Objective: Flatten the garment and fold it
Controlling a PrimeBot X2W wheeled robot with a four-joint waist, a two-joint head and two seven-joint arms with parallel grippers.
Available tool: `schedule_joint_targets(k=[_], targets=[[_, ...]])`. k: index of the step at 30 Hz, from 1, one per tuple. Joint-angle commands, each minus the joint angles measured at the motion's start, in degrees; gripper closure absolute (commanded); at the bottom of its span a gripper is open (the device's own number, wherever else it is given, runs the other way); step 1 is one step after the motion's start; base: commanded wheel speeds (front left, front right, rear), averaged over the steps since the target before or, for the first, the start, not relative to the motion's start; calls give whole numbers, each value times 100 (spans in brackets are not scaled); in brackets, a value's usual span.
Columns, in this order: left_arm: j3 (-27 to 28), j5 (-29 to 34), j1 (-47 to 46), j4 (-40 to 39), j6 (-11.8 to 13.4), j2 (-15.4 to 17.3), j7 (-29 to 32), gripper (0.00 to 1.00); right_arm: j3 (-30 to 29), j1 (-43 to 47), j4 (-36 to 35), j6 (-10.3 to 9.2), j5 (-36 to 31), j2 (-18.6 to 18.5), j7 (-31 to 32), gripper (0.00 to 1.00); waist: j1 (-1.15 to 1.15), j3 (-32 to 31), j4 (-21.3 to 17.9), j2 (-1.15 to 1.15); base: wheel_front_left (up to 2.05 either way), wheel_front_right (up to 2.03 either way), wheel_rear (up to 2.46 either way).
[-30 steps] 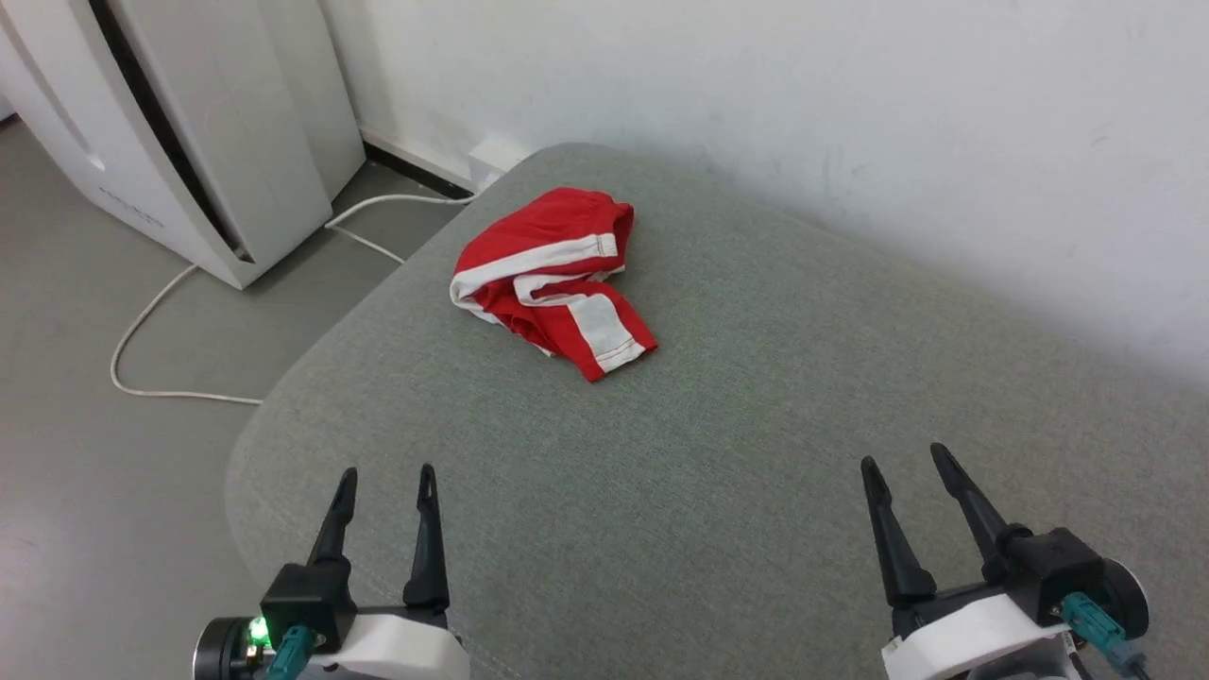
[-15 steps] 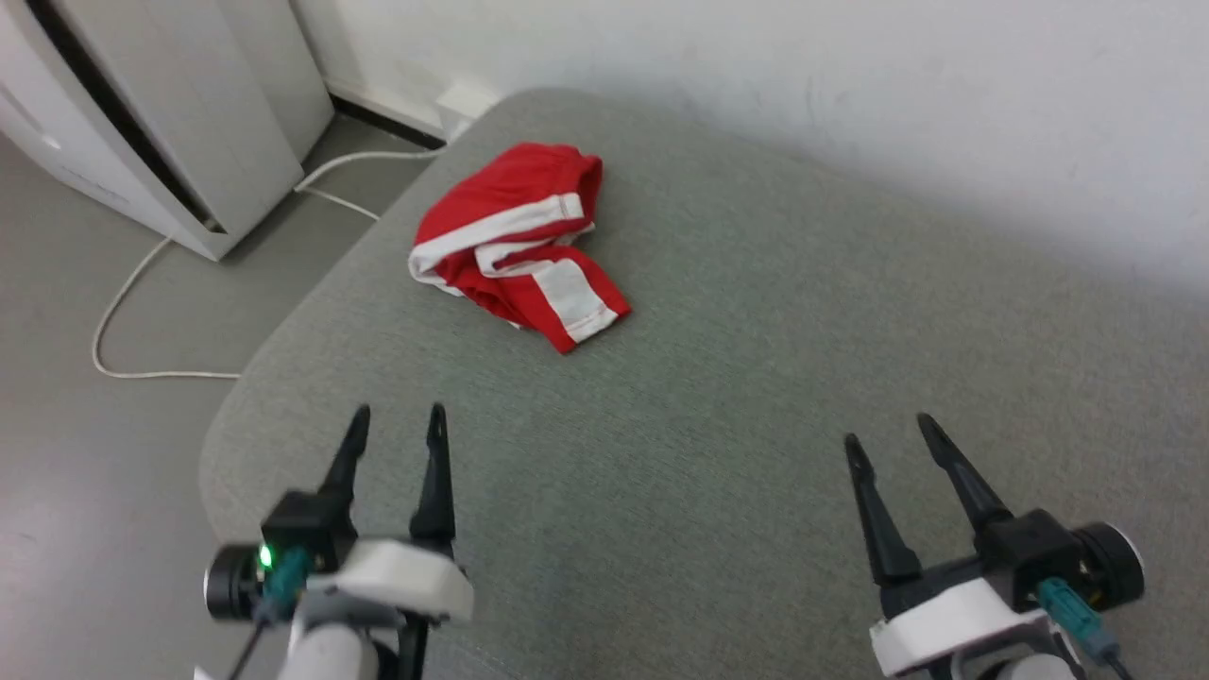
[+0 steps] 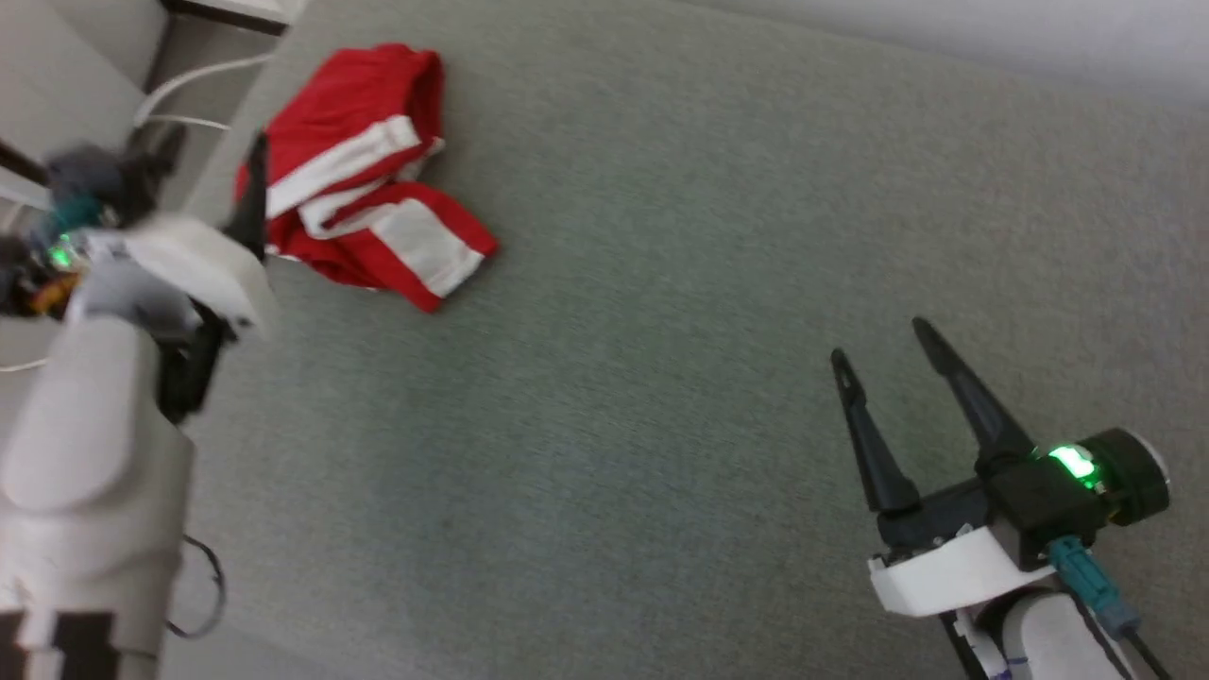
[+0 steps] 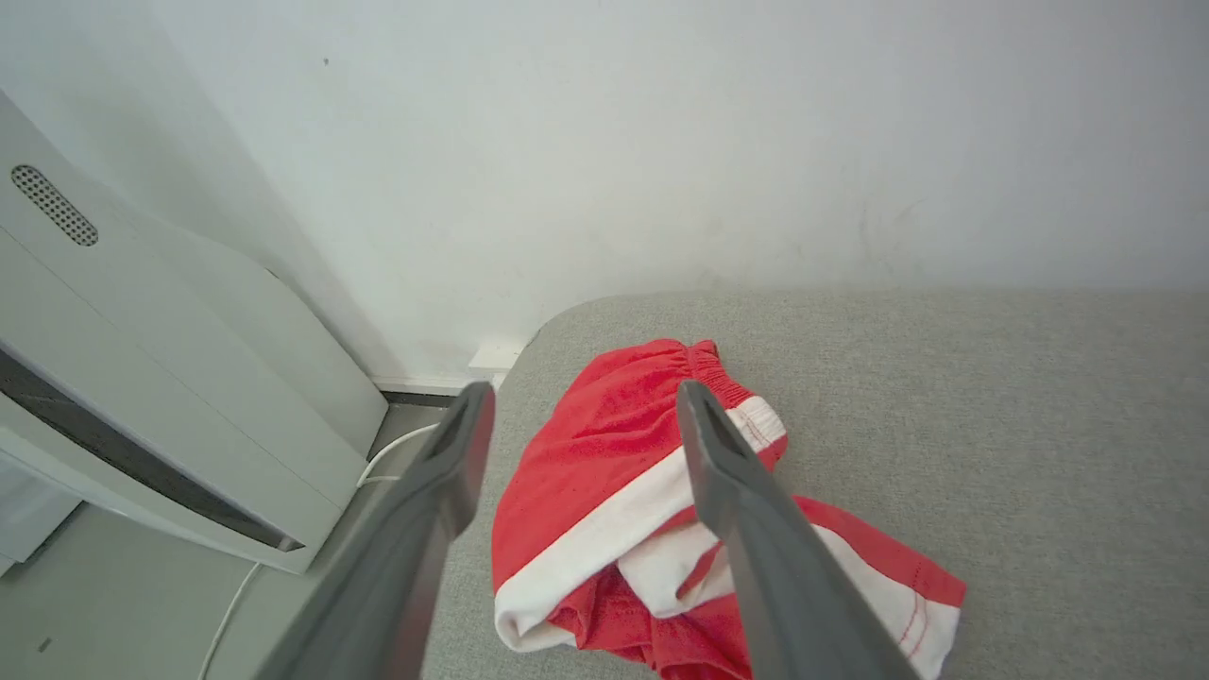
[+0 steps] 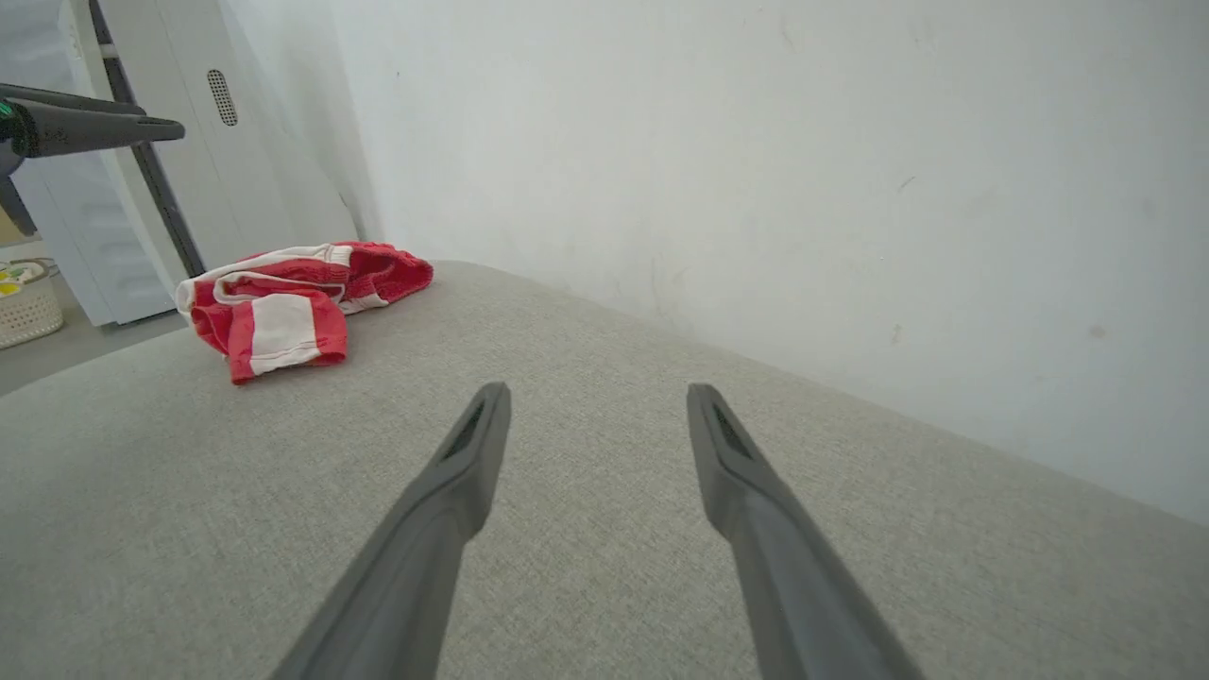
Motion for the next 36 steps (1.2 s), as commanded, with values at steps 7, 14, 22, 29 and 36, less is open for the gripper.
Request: schedule_joint_targets(k=[7,14,22,29,36], targets=[[-1096,-1374,-1017,476,-57,923,1429,0,-27,-330,-221,-12,-40,-30,0,0,-1,1184,-1159,0,0,0,0],[-1609,-3017,-1429,821,-58,1784,3173,0,-69,-412,-241,-12,-45,38,-47,0,-1,1505,-1524,0,0,0,0],[-1905,-4004,-1362,1145,-59,2188,4616,62,-95,-439,-54,-12,-49,93,-106,0,-1,1490,-1626,0,0,0,0],[-2080,-4019,-1291,960,-59,2390,3979,100,-95,-432,166,-12,-57,125,-125,0,-1,1102,-1527,0,0,0,0],[-2041,-3675,-1553,998,-59,2467,2414,100,-248,-337,427,-12,26,144,-130,0,-1,311,-1472,0,0,0,0]])
